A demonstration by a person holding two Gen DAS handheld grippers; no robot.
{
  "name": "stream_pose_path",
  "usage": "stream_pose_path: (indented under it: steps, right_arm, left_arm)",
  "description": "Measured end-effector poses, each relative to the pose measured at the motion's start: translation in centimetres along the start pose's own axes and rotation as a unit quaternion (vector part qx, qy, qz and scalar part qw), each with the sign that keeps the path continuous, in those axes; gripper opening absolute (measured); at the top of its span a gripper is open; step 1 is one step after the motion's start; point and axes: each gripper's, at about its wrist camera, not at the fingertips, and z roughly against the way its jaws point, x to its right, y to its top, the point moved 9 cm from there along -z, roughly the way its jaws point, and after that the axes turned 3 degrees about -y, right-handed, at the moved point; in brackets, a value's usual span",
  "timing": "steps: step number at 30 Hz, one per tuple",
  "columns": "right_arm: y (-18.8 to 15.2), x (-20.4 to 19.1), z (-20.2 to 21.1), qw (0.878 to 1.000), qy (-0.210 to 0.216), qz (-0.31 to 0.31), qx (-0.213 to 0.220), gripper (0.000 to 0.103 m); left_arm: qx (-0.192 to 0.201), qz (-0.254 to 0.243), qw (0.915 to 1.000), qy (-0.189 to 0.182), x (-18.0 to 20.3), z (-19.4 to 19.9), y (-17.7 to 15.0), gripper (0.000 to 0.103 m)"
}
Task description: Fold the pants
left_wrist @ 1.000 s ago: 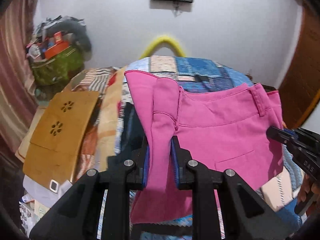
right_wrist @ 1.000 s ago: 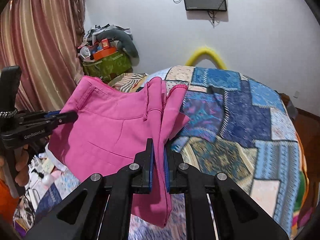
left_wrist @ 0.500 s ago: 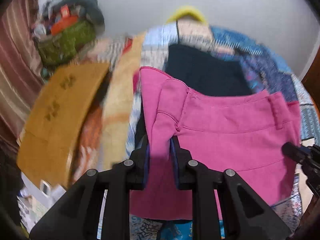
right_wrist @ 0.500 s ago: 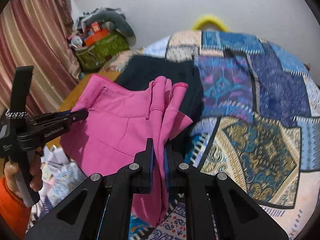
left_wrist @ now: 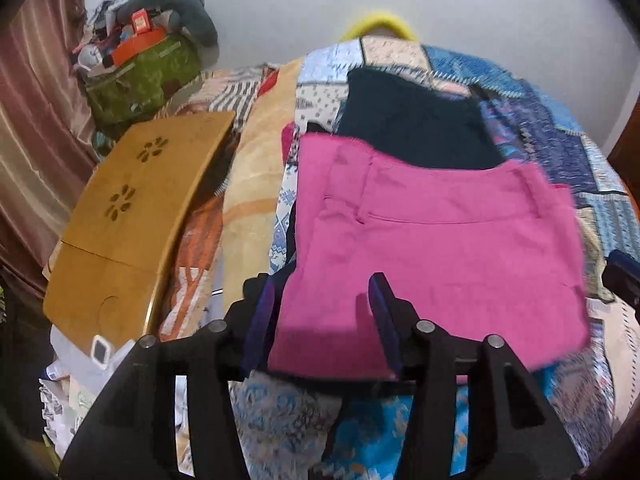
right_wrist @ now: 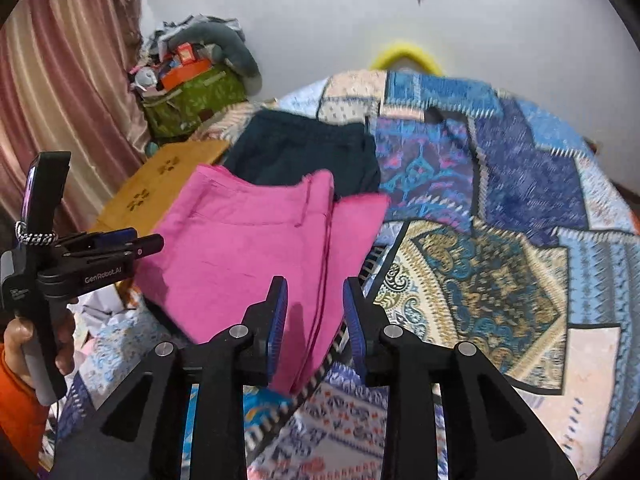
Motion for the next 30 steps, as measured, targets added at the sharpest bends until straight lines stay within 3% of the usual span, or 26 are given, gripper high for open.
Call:
stream_pose_path:
  steps: [6,14,17,23,25,27,30]
  right_arm:
    - [0.4,-1.8,8.2,0.998,0.027,0.003,0.058,0.026]
    - [-0.2,-7.0,20.0,0.986,0.063,0.041,0.152,0.026]
    - [-0.6,-8.5,24.1,0.978,0.069,0.056,0.187,0.026]
    - [-2.4,-10.6,30.8,0.963,0.063,0.076,0.252,0.027]
    - [-3.0,-11.0,32.0,0.959,0.06,0.081,0.264,0.039]
    - [-3.5,-11.2,33.6,0.954,0.051,0.079,0.285,0.06]
    - [-3.8,-10.9,34.9,0.948,0.035,0.075,0.307,0.073]
  left_arm:
    - [0.056,0.003,0.9982,-0.023,1.3,9.3,-0.5,0.051]
    - [0.16,-0.012,0.9862,-0.042,3.5,23.7,-3.0,0.051]
    - [0.208,-0.027,0.9772,-0.031,4.6,29.3,-4.7,0.051]
    - [0.281,-0.027,0.958,-0.053,6.4,37.8,-7.9,0.053]
    - [0.303,-0.02,0.9516,-0.047,6.4,39.9,-8.7,0.06]
    - [0.322,-0.007,0.9456,-0.046,6.2,41.9,-9.7,0.071]
    - [0.343,0.003,0.9379,-0.054,6.0,43.9,-10.5,0.084]
